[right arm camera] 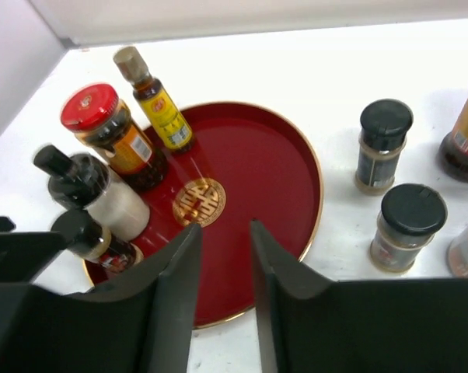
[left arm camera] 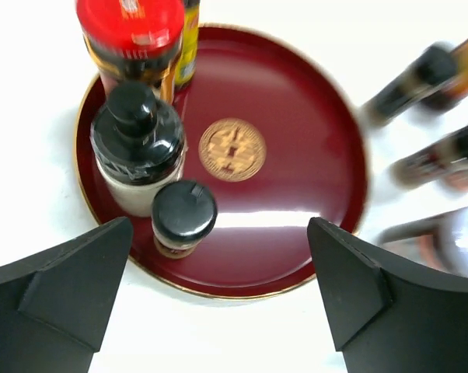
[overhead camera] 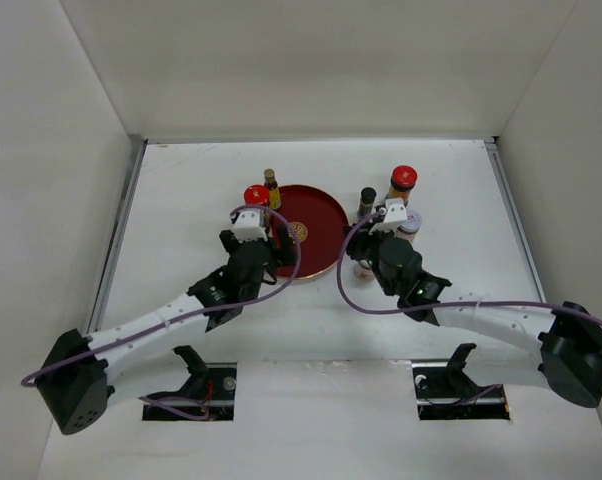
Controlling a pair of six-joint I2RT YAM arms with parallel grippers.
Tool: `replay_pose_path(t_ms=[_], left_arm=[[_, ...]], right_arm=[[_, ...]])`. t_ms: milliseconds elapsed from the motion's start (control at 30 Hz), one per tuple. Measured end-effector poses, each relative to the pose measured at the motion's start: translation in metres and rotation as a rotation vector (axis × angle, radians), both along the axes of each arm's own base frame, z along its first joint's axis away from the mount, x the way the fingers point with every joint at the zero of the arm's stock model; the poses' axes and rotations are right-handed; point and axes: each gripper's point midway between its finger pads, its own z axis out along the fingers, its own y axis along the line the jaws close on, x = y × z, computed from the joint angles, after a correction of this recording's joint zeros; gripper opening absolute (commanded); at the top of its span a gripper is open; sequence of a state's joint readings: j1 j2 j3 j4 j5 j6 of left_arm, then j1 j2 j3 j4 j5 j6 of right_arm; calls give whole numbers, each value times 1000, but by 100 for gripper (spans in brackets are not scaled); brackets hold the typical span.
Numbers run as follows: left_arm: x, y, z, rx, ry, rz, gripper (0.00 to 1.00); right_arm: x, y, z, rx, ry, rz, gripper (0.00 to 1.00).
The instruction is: Organize the condiment bottles
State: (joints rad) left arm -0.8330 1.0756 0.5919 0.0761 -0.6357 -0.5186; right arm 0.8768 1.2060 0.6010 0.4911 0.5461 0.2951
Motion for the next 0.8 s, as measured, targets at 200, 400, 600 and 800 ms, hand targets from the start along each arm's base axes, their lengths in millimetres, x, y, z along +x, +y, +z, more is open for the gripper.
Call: replay_pose_path(t_ms=[200, 400, 600, 800], left_arm=[[-14, 20, 32, -126, -127, 12, 100], [-35, 51, 47, -283, -250, 59, 85], [-54, 80, 44, -413, -340, 111, 42], [-56, 87, 38, -425, -344, 133, 43]], right_arm=[[-4, -23, 14, 17, 11, -50, 30], [-10, -51, 10, -47, 99, -131, 77], [-31, -74, -26, -150, 265, -183, 99], [-35, -70, -74, -287, 425, -199, 100]])
